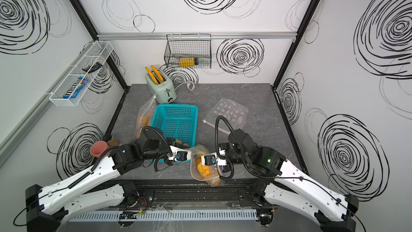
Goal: Put the potatoes into a zipper bag and zip it
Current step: Adjust the zipper food storage bag in the basket.
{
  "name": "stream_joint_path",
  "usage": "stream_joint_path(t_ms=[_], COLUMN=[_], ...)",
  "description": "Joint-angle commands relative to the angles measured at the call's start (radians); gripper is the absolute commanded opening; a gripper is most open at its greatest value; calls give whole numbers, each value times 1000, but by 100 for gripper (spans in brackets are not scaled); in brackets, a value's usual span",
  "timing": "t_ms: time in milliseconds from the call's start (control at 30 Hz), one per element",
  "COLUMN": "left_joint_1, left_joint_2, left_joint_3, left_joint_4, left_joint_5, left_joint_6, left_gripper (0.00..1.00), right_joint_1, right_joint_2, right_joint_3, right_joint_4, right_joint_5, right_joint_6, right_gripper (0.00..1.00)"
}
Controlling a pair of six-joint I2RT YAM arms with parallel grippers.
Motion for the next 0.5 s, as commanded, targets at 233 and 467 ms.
stream_joint_path(t_ms=[233, 467], left_joint_1=[-34, -50], left_joint_2=[-54, -46], left_joint_3=[-24, 16], left_joint_4=[6, -13], left_joint_5=[6, 8], left_joint_6=[31, -12], left_gripper=[0, 0], right_joint_1=[10, 8], right_joint_2=[-28, -26], right_joint_3=[-10, -22], right_joint_4=[9, 74], right_joint_5=[29, 91], right_joint_6=[-4, 54], right_gripper=[0, 0])
